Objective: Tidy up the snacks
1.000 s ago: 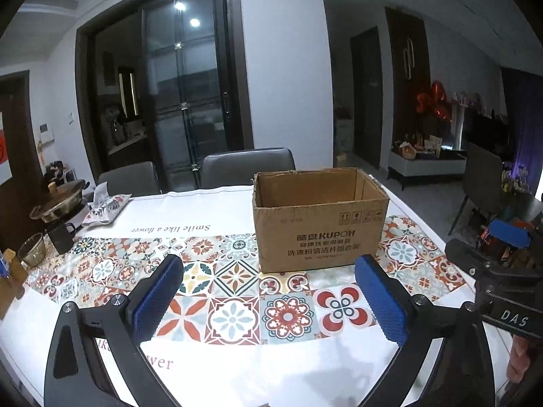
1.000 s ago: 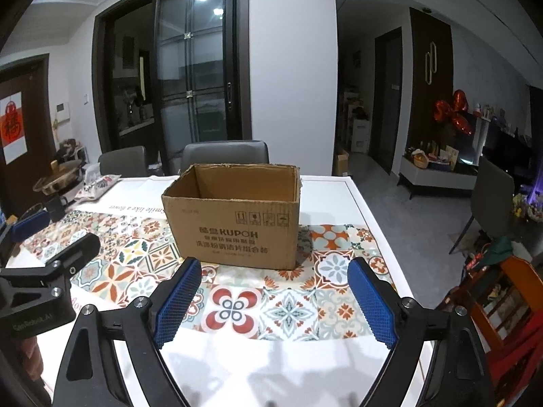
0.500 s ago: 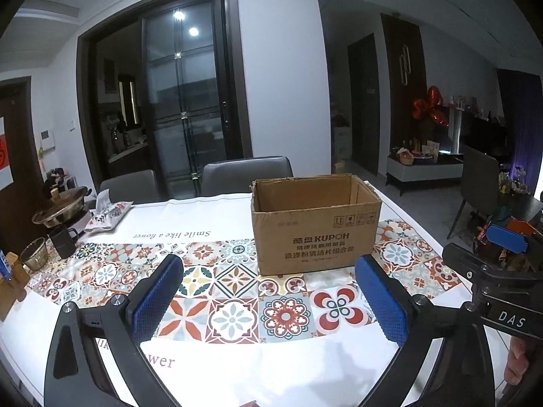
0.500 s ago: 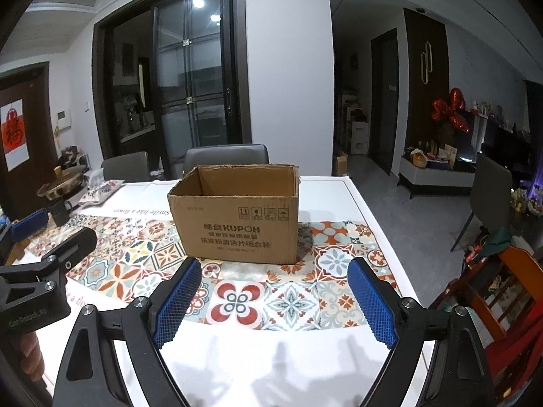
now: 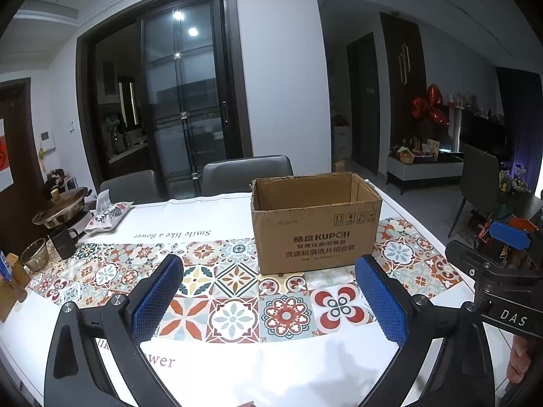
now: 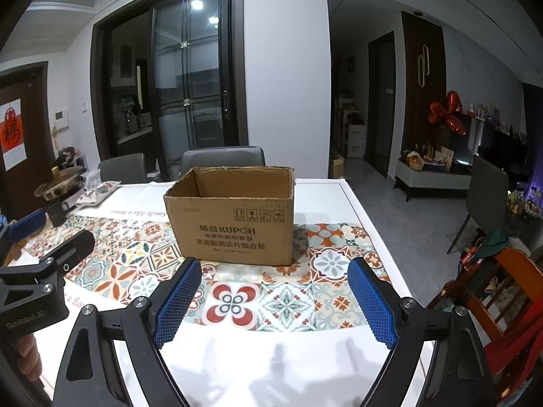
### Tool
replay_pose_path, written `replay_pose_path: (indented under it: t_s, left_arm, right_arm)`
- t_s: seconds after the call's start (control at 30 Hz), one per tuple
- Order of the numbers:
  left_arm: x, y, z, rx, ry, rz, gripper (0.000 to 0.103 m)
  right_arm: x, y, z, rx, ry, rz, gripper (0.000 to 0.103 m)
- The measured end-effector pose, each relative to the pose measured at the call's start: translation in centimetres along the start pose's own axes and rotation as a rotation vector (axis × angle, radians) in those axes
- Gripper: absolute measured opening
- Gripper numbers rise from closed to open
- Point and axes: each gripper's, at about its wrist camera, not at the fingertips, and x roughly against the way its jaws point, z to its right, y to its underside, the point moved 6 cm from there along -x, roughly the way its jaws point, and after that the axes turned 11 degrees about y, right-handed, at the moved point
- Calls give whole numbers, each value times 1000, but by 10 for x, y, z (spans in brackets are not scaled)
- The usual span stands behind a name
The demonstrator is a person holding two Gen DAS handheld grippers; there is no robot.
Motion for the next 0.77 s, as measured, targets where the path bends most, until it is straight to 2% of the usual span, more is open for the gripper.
replay_pose_path:
  t_s: [0.77]
  left_arm:
    - [-4,8,-3,11,3,-11,103]
  right_arm:
    - [-5,6,-2,6,-6,-21,89]
